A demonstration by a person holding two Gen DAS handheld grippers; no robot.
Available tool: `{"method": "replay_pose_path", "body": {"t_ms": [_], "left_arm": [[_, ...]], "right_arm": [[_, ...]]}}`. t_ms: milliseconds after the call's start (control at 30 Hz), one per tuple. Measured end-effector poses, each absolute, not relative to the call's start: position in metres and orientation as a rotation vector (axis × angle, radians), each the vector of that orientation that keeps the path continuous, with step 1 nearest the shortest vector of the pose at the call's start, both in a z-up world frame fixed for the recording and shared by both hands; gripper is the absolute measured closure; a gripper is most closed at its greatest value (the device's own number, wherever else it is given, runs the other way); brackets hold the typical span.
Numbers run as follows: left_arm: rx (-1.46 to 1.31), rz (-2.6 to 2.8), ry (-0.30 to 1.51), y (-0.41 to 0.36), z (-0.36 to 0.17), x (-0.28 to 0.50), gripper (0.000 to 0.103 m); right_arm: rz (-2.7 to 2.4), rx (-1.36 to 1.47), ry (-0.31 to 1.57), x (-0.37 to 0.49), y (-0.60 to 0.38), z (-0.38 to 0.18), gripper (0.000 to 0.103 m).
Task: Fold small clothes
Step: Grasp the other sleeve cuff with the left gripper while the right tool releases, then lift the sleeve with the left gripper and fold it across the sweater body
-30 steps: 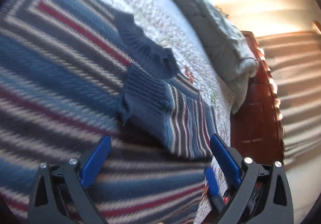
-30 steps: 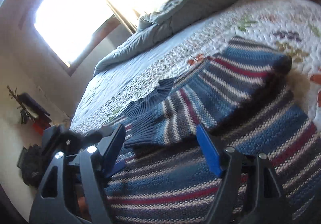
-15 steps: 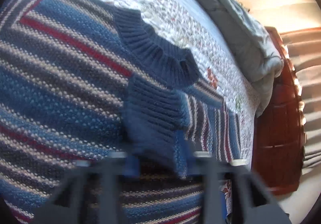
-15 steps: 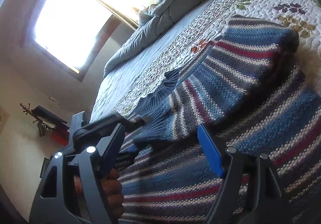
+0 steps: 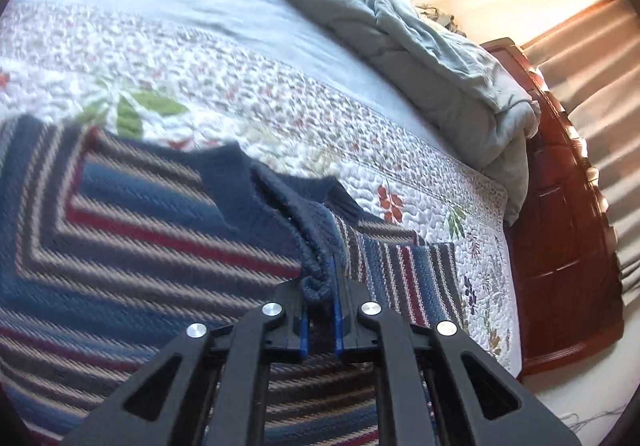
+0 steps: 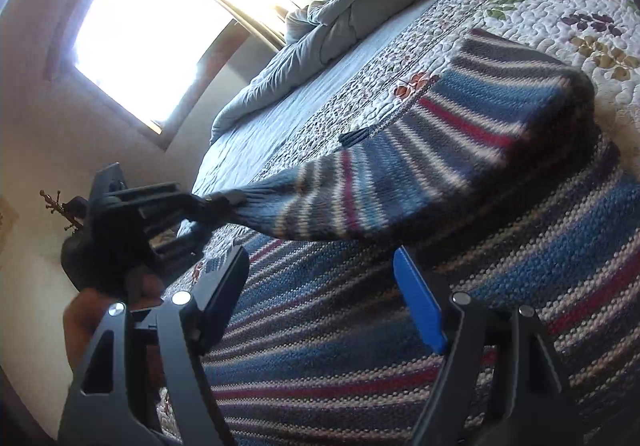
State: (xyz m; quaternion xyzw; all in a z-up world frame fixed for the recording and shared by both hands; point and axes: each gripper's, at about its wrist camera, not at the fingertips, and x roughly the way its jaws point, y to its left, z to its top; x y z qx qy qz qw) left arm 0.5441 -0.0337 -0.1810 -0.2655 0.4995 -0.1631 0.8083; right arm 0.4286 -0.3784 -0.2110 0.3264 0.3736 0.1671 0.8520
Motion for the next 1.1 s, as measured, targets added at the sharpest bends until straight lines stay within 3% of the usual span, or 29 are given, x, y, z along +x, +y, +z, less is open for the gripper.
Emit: {"method": "replay_pose_path", "body": {"t_ms": [233,733,900,1000,1067,1100], "left_arm": [[-0.588,-0.32,1.074,0.015,-0.188,0.538,0.095],[-0.7,-0.297,1.165,0.058,-0.276,0.518,0.095],[-0.68,-0.301,1.158,0.056,-0.267,0.507,0.093],[-0.59,-0.231,1.1,0.056,-0.239,0.497,0.087],[-0.539,-0.19,1.053,0.056,-0.221,0.493,0.076],[-0.523,-0.164,1.023,0.056,-0.211,0.491,0.063]], "right_arm": [[0.36,0.667,0.792,0.431,-0.373,-0.212,0.028],[0.361,0.623,0.803,0.437,-0.366,-0.217,0.028],[0.364,0.62,0.809,0.438,-0.364,-0.219,0.028],[0.369,0.621,0.81,0.438,-0.364,-0.219,0.028],[0.37,0.622,0.809,0.438,-0.364,-0.219,0.028],[0.371,0.623,0.809,0.439,-0.364,-0.219,0.028]]}}
